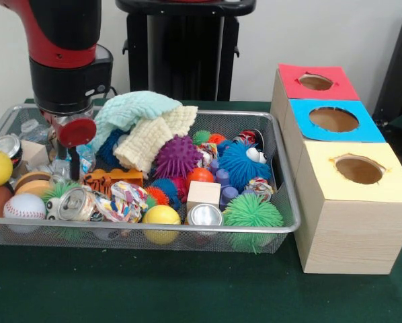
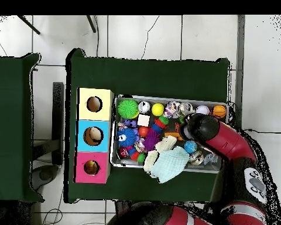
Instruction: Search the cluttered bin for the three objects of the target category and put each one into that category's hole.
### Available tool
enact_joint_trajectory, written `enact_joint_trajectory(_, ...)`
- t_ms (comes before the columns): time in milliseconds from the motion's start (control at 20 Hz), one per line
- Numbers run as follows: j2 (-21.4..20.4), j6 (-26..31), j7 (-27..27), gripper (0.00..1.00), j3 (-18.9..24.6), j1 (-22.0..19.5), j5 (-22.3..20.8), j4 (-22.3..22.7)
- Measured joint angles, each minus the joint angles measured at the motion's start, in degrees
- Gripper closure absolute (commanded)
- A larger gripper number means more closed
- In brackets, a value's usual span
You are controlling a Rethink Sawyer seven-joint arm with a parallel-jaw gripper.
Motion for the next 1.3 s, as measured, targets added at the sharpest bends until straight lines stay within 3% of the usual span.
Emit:
enact_joint_trajectory(500,-0.21,-0.01,0.0,0.0,0.01,1.49,0.02,2.87)
enact_joint_trajectory(1300,-0.94,-0.01,0.0,0.0,0.01,1.96,0.02,2.88)
